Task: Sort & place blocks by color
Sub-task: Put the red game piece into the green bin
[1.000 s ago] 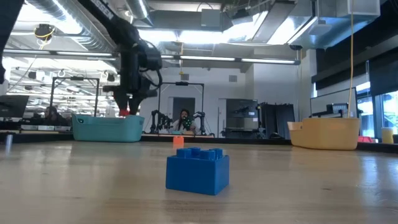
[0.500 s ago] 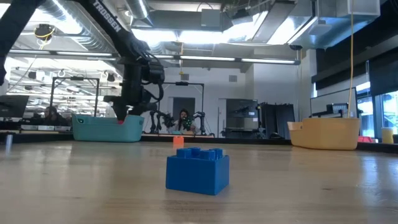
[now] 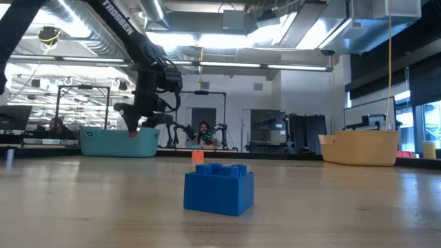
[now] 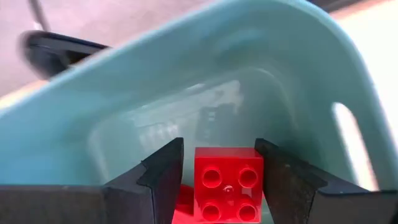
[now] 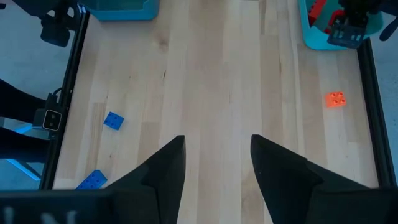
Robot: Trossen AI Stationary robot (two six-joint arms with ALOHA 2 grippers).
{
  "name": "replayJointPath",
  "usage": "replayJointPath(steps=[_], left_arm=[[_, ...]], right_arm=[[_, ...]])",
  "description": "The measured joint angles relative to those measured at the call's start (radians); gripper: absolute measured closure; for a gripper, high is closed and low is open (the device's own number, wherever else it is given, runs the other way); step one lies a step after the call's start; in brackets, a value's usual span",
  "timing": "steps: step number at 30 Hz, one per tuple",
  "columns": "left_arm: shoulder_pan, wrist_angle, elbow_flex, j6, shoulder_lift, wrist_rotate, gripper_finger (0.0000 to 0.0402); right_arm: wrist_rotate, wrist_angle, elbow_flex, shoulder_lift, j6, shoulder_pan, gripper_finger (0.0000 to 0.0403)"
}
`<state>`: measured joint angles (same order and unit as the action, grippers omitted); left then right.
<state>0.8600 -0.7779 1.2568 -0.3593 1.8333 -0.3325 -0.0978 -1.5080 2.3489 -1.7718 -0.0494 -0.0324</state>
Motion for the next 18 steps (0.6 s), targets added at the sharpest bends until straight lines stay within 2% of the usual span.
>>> replayJointPath(steps=[10,18], left_arm=[[-0.001,0.002,0.0,0.034,-0.001,-0.017,0.0212],[0.002,0.003,0.0,0.033,-0.001,-0.017,0.0244]], right_arm=[[0.0,0.0,0.0,0.0,0.0,0.0,0.0222],[0.0,0.001,0.0,0.0,0.0,0.0,0.0222]])
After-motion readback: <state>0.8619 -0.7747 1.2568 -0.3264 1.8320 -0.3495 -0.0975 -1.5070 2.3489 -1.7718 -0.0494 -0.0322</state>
